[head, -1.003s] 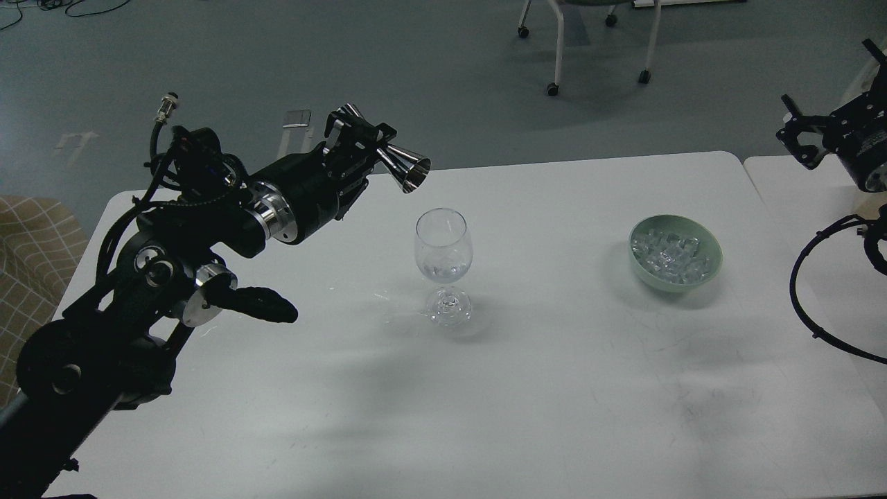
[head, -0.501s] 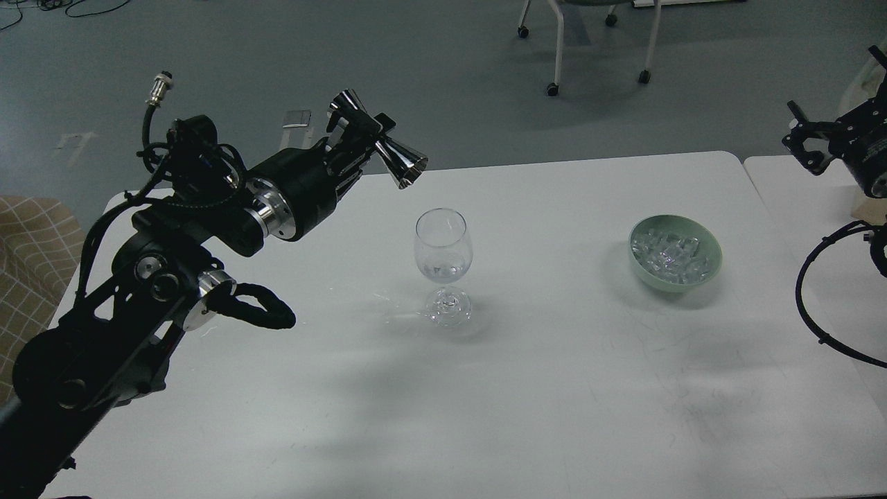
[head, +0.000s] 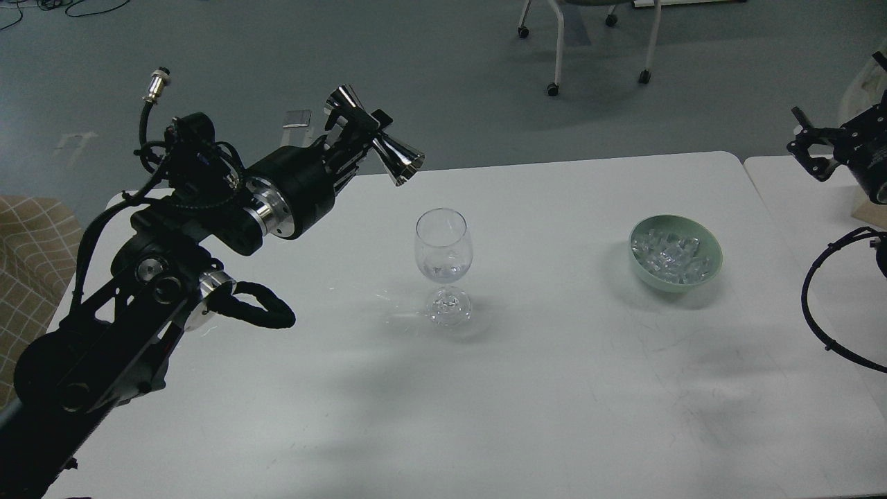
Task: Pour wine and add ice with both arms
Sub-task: 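Carry the jigger back away from the glass with the left gripper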
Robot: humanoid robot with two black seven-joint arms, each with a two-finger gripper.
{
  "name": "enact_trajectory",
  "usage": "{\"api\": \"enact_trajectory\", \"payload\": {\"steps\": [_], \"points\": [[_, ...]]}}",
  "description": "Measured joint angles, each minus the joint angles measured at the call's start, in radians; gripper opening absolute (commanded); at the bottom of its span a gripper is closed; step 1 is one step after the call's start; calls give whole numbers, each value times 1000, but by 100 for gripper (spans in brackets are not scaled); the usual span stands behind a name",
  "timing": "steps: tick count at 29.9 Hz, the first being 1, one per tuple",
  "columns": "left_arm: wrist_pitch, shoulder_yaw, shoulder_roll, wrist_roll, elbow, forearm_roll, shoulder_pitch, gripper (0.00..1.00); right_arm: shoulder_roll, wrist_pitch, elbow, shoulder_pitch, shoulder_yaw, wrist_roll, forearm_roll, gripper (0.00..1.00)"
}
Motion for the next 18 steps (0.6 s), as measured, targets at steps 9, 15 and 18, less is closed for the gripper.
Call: {"api": "enact_trajectory", "payload": {"steps": [9,15,18], "points": [[3,-147,-6,0,5,-147,109,0,-19,0,-1,-2,6,-1,0,100],[8,-215,-13,0,0,-284,128,0,-21,-4,35,-2,6,-1,-1,100],[17,-263,-29,0,0,-395,136,0,-22,-6,45,-3,6,-2,-1,100]]}}
